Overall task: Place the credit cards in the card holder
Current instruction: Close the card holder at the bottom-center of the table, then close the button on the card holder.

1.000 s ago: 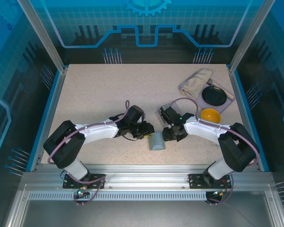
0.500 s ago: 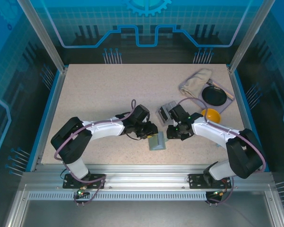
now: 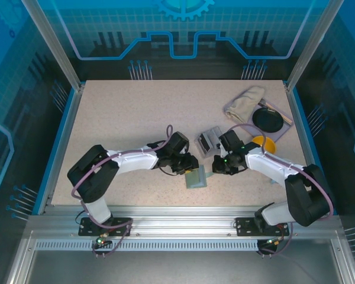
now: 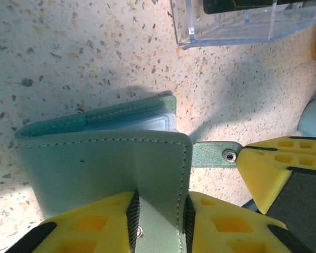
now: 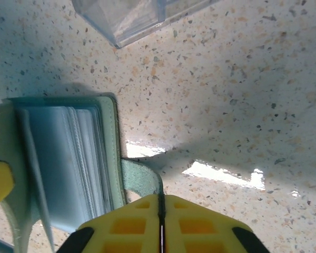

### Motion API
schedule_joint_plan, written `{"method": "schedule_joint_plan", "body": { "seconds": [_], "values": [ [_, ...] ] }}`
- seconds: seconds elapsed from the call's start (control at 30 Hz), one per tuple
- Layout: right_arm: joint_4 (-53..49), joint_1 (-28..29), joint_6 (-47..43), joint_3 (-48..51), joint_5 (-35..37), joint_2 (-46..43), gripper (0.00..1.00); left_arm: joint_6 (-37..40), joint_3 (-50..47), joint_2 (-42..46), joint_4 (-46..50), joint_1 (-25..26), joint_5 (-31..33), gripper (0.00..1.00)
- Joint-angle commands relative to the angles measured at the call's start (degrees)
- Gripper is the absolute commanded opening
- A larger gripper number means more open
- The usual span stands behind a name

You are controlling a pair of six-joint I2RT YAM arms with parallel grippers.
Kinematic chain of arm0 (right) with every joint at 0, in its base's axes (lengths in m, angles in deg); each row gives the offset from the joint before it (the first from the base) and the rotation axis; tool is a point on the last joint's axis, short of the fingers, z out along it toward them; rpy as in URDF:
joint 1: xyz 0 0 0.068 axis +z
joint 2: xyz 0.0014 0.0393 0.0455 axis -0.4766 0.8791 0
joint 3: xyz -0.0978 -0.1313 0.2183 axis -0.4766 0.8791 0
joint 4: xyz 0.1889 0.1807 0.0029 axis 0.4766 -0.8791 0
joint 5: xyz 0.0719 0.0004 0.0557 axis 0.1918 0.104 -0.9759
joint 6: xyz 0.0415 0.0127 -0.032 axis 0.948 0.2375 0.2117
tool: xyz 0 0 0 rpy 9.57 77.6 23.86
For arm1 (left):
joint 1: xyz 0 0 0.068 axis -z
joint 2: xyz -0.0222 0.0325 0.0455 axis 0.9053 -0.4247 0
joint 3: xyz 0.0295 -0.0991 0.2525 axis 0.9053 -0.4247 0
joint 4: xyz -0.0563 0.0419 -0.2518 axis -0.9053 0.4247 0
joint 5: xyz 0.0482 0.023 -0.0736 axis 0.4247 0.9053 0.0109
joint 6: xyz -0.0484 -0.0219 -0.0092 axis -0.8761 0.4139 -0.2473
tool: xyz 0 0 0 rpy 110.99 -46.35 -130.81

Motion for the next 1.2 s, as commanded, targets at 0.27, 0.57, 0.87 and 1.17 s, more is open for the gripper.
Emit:
{"method": "schedule_joint_plan", "body": {
  "seconds": [0.27, 0.57, 0.87, 1.17],
  "values": [
    [7.13, -2.29, -2.67, 2.64, -14.99, -2.55, 0.03, -0.12, 2.80, -4.76, 1.65, 0.82, 0.04, 0.31],
    [7.62, -2.47, -1.75, 1.94, -15.46, 0.57, 0.03, 0.07, 0.76, 2.72, 1.77, 1.44, 4.17, 0.44],
    [7.71, -2.49, -1.37, 1.59, -16.05, 0.59, 0.03, 2.59, -5.26, 9.76, 9.71, 0.88, 9.65, 0.44],
    [7.23, -2.48, -1.64, 1.75, -16.92, 0.17, 0.04, 1.45, -4.03, 1.31, 4.02, 1.60, 5.85, 0.37]
  ]
}}
